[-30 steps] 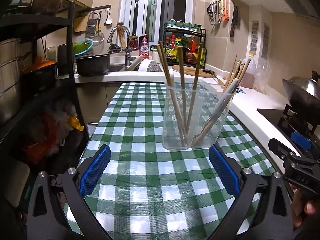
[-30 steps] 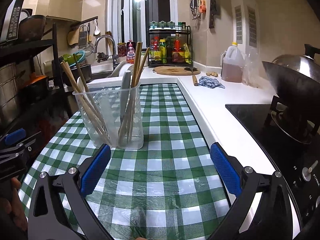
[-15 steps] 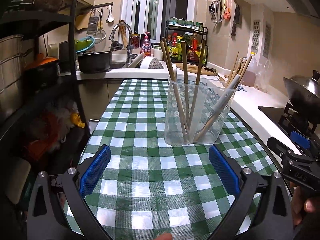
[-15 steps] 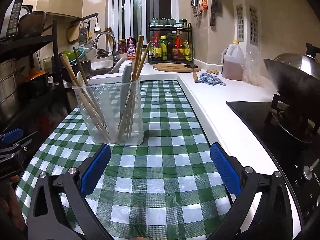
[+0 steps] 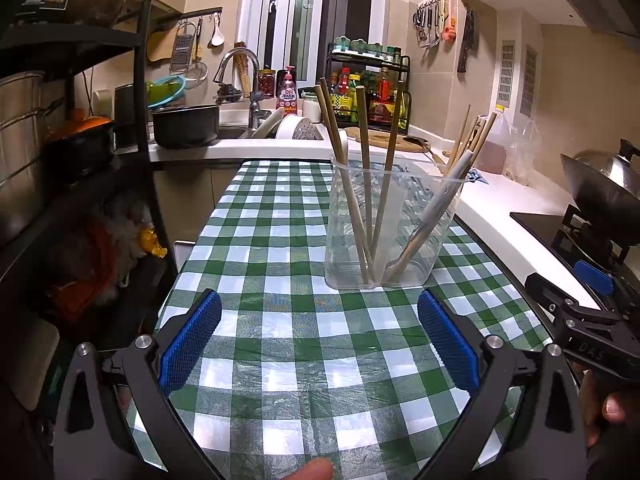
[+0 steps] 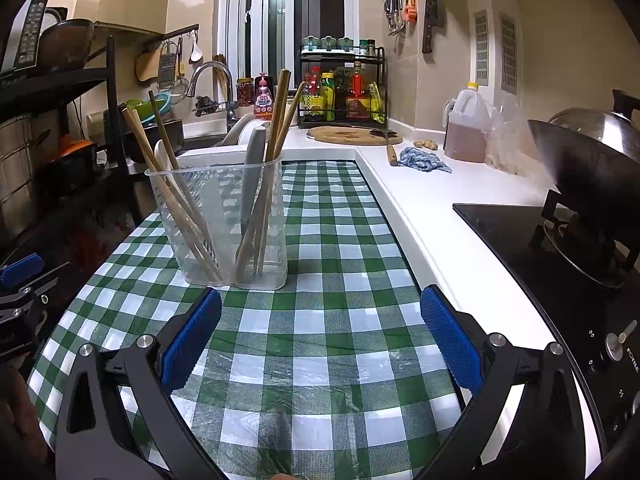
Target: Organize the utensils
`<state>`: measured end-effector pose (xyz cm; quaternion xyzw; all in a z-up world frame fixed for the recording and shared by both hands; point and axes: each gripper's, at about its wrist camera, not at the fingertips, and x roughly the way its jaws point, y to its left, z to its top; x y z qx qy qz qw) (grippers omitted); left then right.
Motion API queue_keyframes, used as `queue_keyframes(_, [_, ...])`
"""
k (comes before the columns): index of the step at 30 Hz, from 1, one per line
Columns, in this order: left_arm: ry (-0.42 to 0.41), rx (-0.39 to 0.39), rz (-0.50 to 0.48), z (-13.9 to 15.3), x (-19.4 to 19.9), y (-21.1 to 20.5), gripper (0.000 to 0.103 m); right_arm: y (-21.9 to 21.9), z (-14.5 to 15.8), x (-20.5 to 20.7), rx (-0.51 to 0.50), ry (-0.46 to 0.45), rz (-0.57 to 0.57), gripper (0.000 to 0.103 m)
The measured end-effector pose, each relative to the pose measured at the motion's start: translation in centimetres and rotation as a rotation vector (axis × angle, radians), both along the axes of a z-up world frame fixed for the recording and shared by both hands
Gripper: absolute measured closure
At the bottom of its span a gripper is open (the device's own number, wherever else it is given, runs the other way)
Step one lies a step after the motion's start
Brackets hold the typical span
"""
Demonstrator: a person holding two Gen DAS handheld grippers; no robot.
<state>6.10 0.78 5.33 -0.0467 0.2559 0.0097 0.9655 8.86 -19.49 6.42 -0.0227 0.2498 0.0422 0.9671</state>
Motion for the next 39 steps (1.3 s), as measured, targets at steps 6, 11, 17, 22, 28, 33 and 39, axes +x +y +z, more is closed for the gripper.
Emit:
queue_keyframes(6, [-0.008, 0.000, 0.003, 0.11, -0.05, -0.05, 0.008, 0.02, -0.01, -0.04, -0.001, -0.002, 0.000, 0.005])
queue_keyframes(11, [-0.005, 0.001, 0.001, 0.08, -0.03, -0.13, 0.008, 0.02, -0.01, -0.05, -0.001, -0.001, 0.001, 0.005])
queue_keyframes(17, [-0.003, -0.003, 0.003, 0.05, 0.04, -0.11, 0.008, 0.03, -0.01, -0.05, -0.001, 0.000, 0.001, 0.005])
queue_keyframes(22, [-0.003, -0.004, 0.000, 0.09, 0.03, -0.27, 0.008, 0.00, 0.03, -0.02, -0.002, 0.000, 0.001, 0.005])
queue_keyframes(28, [0.006, -0.004, 0.004, -0.12, 0.14, -0.21, 0.008, -0.07, 0.05, 0.00, -0.002, 0.001, 0.001, 0.005])
queue_keyframes(33, [0.007, -0.007, 0.005, -0.03, 0.15, -0.17, 0.008, -0.15, 0.12, 0.02, -0.002, 0.000, 0.001, 0.005])
queue_keyframes(39, [0.012, -0.012, 0.006, -0.02, 0.21, -0.12, 0.008, -0.15, 0.17, 0.00, -0.002, -0.001, -0.001, 0.005])
